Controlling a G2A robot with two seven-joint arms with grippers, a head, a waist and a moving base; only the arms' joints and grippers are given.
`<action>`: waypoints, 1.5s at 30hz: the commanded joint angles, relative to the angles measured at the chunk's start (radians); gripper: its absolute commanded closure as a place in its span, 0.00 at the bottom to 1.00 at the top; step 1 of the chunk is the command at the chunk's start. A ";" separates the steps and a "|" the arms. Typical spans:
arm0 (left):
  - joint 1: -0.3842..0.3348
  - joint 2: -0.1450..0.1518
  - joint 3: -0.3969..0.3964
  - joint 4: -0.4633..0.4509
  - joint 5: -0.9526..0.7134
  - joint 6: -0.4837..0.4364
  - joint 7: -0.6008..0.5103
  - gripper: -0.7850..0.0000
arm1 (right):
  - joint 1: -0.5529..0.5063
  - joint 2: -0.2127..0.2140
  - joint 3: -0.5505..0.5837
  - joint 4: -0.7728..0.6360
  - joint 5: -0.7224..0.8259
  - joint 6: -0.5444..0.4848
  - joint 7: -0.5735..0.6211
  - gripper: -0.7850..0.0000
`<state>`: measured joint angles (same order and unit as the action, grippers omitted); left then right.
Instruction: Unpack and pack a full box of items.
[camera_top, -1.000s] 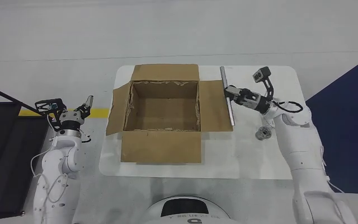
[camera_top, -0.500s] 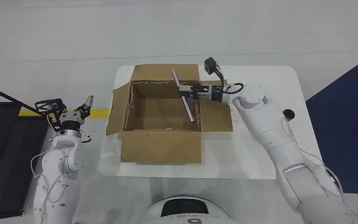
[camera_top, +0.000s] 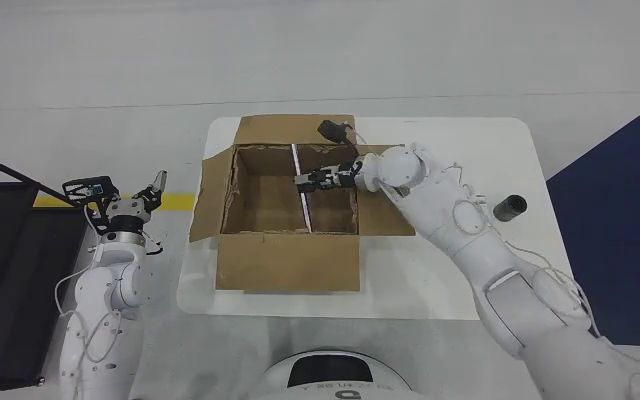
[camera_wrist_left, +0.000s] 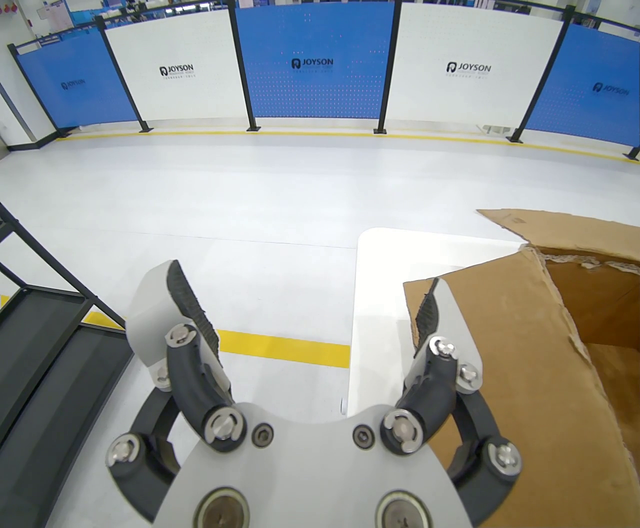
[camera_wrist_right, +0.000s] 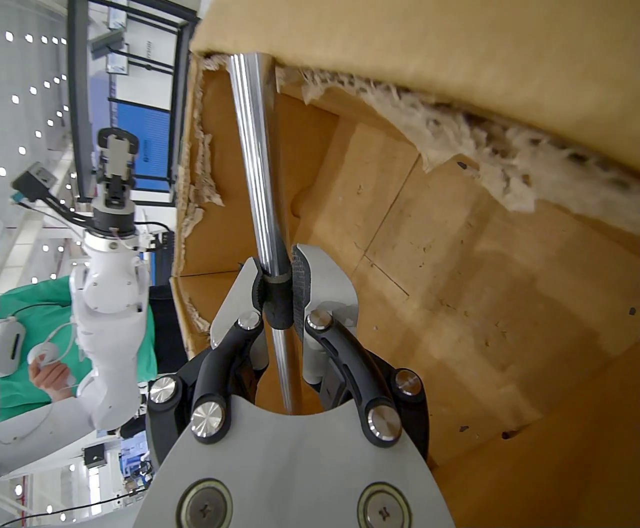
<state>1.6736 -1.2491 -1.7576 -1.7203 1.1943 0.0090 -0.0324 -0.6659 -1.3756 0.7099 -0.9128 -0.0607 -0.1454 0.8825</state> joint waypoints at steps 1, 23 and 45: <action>0.000 0.000 0.000 0.000 0.000 0.000 0.000 0.00 | 0.008 -0.009 -0.023 0.011 -0.028 0.017 -0.001 1.00; 0.000 0.000 0.000 0.000 0.000 0.000 0.000 0.00 | -0.114 0.080 0.219 -0.292 -0.034 -0.097 0.119 0.53; 0.000 0.000 0.000 0.000 0.000 0.000 0.000 0.00 | -0.640 0.252 1.025 -0.619 0.258 -0.130 0.178 0.00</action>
<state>1.6736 -1.2491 -1.7576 -1.7203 1.1943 0.0090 -0.0324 -1.3053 -1.1231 1.7351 -1.5317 0.1977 -0.2735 1.0608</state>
